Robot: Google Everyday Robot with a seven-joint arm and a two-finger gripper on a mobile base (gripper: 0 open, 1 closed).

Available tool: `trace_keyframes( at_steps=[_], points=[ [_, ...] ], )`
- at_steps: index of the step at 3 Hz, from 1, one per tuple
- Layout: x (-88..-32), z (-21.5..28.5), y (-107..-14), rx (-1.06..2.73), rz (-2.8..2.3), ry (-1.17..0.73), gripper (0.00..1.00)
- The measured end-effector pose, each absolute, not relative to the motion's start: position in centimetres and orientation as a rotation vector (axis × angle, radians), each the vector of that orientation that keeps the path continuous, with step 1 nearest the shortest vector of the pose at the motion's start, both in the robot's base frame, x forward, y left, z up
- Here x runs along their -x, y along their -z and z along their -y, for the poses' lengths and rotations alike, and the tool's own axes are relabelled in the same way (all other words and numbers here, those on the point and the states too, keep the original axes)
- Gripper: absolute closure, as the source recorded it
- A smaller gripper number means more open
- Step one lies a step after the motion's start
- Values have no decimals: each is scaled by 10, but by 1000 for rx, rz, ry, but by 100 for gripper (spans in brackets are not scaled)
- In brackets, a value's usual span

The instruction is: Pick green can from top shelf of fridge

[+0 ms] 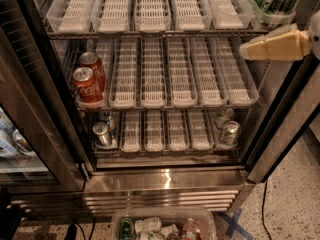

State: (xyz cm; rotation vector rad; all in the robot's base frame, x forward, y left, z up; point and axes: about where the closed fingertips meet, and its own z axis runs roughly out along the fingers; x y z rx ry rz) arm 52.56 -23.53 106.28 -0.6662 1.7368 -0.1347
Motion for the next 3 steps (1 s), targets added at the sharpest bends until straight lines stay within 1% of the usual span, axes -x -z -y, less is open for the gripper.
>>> trace_keyframes(
  at_steps=[1, 2, 3],
  points=[
    [-540, 237, -1064, 611, -1723, 123, 0],
    [-553, 241, -1066, 551, -1706, 105, 4],
    [-566, 244, -1070, 500, -1680, 86, 11]
  ],
)
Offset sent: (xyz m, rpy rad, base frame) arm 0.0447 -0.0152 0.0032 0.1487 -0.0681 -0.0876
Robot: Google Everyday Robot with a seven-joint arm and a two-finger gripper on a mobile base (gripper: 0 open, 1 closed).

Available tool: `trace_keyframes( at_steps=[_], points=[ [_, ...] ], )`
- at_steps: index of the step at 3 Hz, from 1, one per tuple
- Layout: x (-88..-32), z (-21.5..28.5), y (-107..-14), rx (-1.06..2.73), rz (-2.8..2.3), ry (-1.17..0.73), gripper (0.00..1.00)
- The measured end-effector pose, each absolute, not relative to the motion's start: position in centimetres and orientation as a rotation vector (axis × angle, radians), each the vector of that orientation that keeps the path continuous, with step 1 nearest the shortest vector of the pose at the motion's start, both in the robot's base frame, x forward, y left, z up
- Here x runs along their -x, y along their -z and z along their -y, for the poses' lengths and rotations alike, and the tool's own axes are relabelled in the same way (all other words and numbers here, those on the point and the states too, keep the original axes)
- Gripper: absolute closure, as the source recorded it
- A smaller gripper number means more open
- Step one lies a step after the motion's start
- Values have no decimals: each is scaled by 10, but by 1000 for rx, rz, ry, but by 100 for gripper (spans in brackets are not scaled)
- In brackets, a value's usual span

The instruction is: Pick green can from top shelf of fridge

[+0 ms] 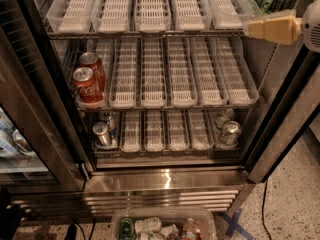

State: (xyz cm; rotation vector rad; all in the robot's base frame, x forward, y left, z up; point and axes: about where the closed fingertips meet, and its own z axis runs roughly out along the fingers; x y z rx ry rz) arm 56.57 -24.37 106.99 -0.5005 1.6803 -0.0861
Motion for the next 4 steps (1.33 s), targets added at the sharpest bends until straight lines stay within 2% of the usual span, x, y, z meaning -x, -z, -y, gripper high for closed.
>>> trace_keyframes(
  at_steps=[2, 4],
  points=[
    [-588, 256, -1082, 417, -1609, 103, 21],
    [-600, 274, -1088, 337, -1558, 139, 21]
  ],
)
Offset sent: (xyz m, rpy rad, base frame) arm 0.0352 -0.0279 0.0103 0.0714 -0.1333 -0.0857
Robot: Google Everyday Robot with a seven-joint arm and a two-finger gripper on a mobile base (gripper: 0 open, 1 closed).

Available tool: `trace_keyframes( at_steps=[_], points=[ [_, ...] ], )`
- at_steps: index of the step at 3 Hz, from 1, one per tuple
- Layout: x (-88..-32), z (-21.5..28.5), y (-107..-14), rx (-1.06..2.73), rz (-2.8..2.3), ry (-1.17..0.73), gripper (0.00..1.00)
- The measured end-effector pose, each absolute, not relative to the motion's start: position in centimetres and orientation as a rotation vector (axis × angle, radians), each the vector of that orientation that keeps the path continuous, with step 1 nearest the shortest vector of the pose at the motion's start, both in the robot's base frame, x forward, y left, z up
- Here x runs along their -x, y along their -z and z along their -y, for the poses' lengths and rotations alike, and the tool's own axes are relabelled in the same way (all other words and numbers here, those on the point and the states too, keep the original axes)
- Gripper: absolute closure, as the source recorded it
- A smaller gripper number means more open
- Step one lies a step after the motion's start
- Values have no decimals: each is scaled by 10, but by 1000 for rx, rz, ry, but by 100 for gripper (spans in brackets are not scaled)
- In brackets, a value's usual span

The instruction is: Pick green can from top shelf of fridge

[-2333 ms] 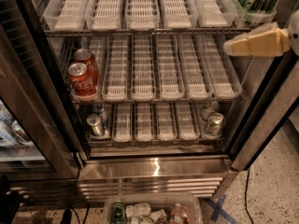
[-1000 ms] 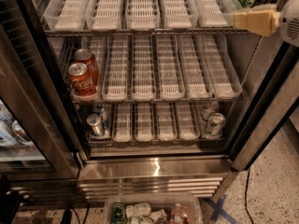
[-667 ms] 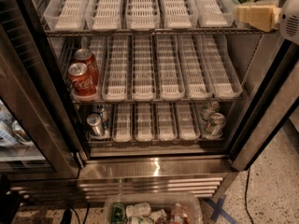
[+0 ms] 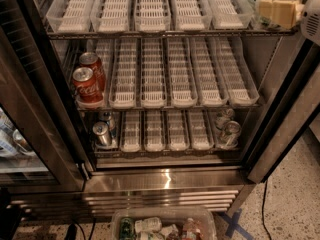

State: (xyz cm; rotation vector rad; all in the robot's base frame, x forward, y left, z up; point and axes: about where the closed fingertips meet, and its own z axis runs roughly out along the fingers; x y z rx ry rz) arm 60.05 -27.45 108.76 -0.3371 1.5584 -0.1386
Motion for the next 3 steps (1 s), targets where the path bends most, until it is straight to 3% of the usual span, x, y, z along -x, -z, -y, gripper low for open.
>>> trace_keyframes(
  at_steps=[3],
  points=[
    [-615, 278, -1086, 270, -1542, 96, 23]
  ],
)
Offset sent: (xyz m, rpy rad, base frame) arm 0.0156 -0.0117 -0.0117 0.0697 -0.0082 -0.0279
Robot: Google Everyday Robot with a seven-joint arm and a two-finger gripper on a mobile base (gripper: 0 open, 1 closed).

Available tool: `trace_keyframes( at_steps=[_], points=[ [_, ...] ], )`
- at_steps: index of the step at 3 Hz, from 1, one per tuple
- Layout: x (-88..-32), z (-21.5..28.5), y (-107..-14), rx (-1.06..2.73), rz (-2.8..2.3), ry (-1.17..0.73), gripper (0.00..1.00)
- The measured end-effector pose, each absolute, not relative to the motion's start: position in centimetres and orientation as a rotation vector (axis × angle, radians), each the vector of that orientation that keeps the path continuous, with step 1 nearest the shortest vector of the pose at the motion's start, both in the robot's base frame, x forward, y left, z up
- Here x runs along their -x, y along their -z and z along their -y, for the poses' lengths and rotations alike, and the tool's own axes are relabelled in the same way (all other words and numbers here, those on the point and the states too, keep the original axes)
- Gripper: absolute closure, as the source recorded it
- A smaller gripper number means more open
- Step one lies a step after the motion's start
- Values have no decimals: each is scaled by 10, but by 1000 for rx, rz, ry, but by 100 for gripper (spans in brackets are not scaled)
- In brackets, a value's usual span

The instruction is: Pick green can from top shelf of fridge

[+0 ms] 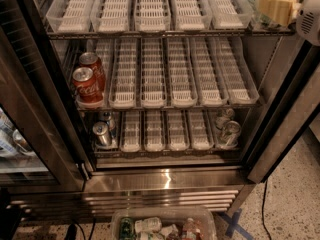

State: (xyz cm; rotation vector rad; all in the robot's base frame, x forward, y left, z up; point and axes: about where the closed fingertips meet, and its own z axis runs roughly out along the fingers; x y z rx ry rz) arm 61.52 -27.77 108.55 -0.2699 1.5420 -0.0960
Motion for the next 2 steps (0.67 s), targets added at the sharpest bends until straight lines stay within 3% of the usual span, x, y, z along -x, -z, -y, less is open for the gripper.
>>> trace_keyframes(
  at_steps=[2],
  points=[
    [-628, 283, -1085, 213, -1528, 57, 25]
  ],
)
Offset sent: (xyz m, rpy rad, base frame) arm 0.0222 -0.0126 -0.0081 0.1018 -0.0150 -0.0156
